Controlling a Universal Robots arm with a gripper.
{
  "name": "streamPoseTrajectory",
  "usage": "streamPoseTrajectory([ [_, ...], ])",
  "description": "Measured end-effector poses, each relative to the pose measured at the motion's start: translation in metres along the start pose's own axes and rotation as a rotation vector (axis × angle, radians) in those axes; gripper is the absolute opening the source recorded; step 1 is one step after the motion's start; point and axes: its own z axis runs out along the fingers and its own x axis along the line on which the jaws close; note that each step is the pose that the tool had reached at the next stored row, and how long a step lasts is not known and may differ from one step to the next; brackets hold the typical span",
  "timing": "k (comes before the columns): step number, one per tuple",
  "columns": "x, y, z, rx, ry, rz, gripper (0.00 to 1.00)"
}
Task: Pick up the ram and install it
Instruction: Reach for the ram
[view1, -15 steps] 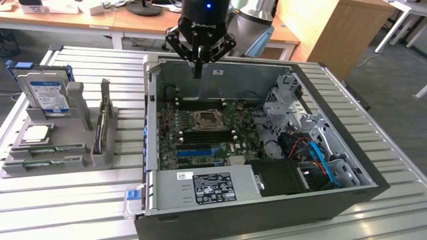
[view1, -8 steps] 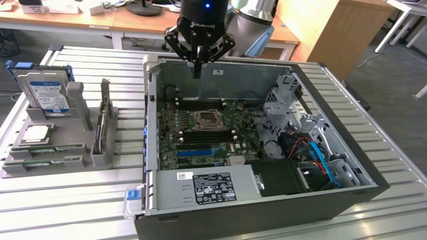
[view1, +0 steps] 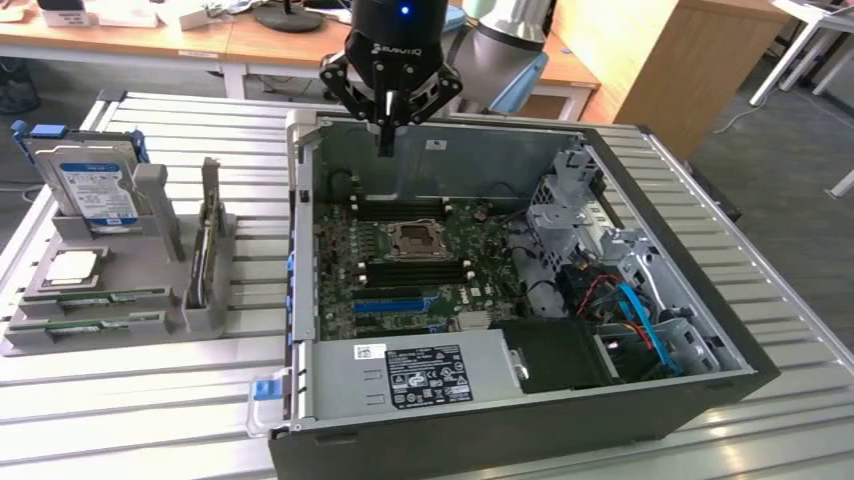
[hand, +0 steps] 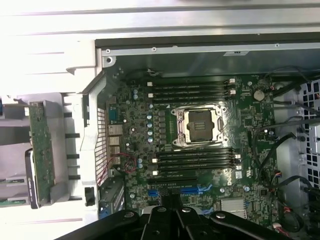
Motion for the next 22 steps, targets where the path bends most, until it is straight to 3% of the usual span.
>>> streamPoseTrajectory([
  [22, 0.019, -0.0015, -0.0002, 0.0, 0.0, 0.0, 0.11],
])
